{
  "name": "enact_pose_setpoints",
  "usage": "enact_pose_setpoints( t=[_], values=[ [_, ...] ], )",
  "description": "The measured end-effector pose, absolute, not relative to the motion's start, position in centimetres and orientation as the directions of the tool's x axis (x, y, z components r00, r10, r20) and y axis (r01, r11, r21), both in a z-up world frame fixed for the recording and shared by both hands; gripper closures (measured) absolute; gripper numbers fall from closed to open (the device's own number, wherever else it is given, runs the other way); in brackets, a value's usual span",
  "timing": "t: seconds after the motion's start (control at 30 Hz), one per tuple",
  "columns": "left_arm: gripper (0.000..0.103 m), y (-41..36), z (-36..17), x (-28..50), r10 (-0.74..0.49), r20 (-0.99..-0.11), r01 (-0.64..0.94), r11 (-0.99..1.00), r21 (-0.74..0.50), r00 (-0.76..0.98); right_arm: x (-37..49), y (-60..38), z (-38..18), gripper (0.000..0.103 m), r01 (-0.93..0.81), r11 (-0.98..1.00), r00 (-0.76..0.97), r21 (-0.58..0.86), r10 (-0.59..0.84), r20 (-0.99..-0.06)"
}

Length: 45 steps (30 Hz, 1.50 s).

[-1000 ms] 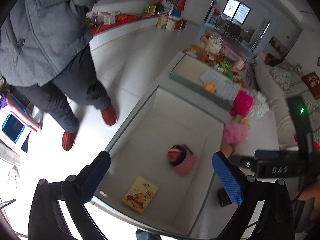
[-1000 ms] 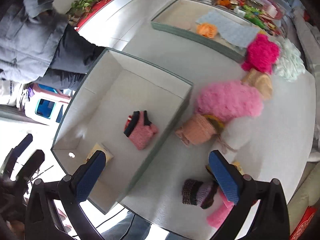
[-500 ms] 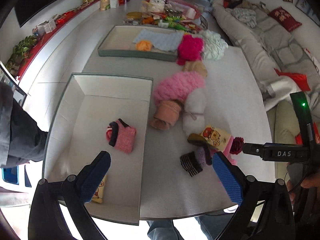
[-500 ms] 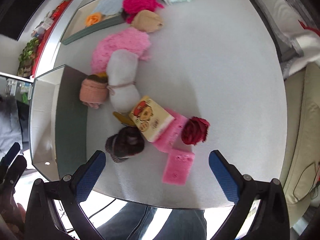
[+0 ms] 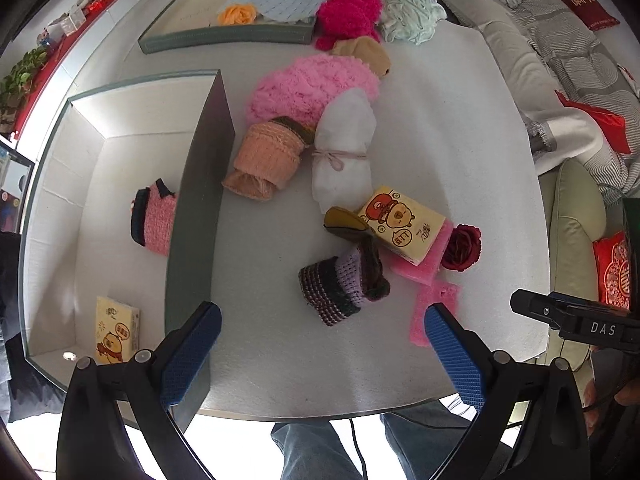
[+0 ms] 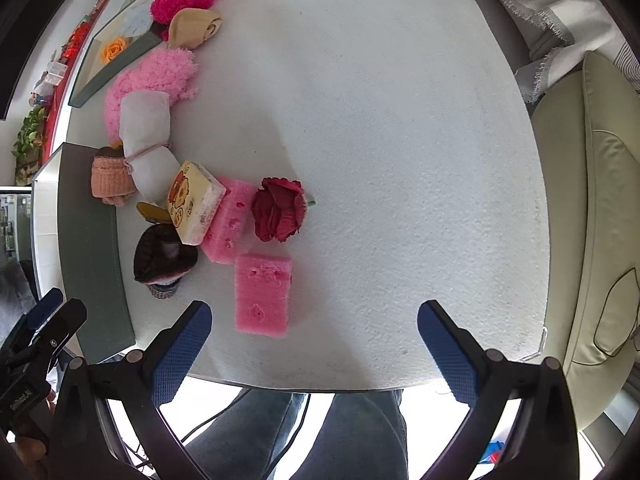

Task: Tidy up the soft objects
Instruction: 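Move both tools back toward the remaining items on the table, then grasp the purple-and-black knit mitten with the left tool while the right tool grasps the red rose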

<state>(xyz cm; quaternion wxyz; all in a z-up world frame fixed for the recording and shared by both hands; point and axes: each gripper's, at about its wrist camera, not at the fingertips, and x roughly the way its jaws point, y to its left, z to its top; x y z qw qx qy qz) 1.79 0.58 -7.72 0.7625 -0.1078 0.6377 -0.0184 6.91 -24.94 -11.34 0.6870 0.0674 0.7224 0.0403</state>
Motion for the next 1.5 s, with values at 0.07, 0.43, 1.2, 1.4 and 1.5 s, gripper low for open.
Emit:
enact_pose_setpoints(
  t=[0.07,0.43,1.2,1.4,1.5],
  values=[
    [0.001,0.7,-8.5,1.8,-0.167,-0.973,-0.141,0.972,-0.190,0.162,6.8,-25.2,-11.9,0.000,0.042,0.987,-0.062,0.153,0.156,-0.986],
    [0.001,0.0,-10.7,1.4,-0.163,-0.983,-0.190,0.966,-0.176,0.083,6.5,-25.4,-13.7,0.000,0.025,0.985,-0.106,0.168,0.170,-0.980],
    [0.001,0.6,-16.0,4.0,-0.173,-0.984,-0.320,0.931,-0.178,0.045,10.1,-23.0,-17.8,0.000,0.002,0.988,-0.105,0.153,0.153,-0.983],
    [0.001,0.8,-17.7,4.6,-0.152,-0.988,-0.337,0.929,-0.156,0.038,11.4,-22.1,-19.2,0.000,-0.016,0.992,-0.103,0.128,0.126,-0.987],
    [0.001,0.8,-18.5,4.8,-0.154,-0.988,-0.347,0.925,-0.155,0.031,11.6,-21.6,-19.9,0.000,-0.037,0.993,-0.096,0.109,0.105,-0.990]
  ],
)
